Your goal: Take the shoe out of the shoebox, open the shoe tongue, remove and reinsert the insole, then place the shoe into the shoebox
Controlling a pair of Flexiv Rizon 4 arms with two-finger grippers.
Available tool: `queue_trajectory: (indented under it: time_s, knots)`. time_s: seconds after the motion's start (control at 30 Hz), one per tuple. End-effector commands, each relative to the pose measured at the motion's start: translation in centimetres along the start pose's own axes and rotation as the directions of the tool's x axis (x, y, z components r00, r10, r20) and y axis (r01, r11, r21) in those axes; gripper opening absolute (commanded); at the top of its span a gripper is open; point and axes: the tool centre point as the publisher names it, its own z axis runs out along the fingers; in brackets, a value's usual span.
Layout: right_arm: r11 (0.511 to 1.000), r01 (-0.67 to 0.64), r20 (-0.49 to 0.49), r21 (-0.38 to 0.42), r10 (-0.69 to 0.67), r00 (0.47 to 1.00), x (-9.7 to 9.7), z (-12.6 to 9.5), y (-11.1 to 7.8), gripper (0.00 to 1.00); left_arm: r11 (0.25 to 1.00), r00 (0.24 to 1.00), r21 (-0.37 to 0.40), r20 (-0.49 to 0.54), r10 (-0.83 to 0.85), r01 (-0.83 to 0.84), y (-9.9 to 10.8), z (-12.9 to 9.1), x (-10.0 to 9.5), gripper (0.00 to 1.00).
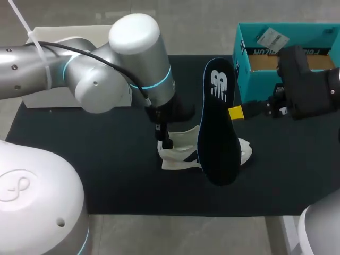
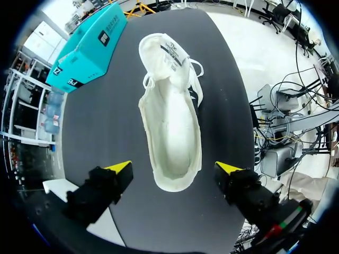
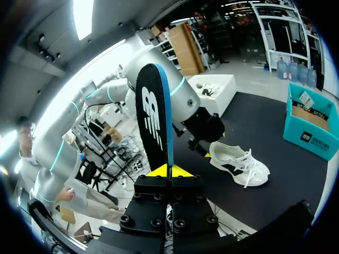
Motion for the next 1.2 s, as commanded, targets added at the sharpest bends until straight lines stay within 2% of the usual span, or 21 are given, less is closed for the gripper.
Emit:
queue_trajectory:
  time_s: [0.03,0.23,0.33,0.4,1.0,1.07,1.13,1.2]
  knots:
    - [1.0,-0.001,-0.001,0.006,0.001,1.0,-0.1,0.4,0.4,0.0,1.0,1.0,-0.024,-0.003,-0.005,0.005,-1.8,0.5,-0.7,1.0]
    - [1.0,-0.001,-0.001,0.006,0.001,1.0,-0.1,0.4,0.4,0.0,1.0,0.999,-0.027,0.046,0.012,-0.011,-4.2,1.7,-1.7,1.0]
    - [1.0,-0.001,-0.001,0.006,0.001,1.0,-0.1,0.4,0.4,0.0,1.0,0.999,-0.013,0.034,0.001,0.0,-4.9,2.5,-2.7,1.0]
    - [1.0,-0.001,-0.001,0.006,0.001,1.0,-0.1,0.4,0.4,0.0,1.0,1.0,0.019,0.022,-0.009,0.009,-5.1,2.8,-3.3,1.0]
    - [1.0,-0.001,-0.001,0.006,0.001,1.0,-0.1,0.4,0.4,0.0,1.0,1.0,-0.002,-0.008,-0.014,0.014,-6.6,6.4,-5.2,1.0]
    - [1.0,-0.001,-0.001,0.006,0.001,1.0,-0.1,0.4,0.4,0.0,1.0,1.0,0.0,-0.01,-0.014,0.014,-6.9,6.6,-5.5,0.91]
    - [1.0,-0.001,-0.001,0.006,0.001,1.0,-0.1,0.4,0.4,0.0,1.0,1.0,-0.001,-0.015,-0.012,0.012,-7.1,6.9,-5.6,0.88]
    - [1.0,-0.001,-0.001,0.006,0.001,1.0,-0.1,0.4,0.4,0.0,1.0,1.0,-0.005,-0.02,-0.009,0.009,-7.3,7.2,-5.6,0.8]
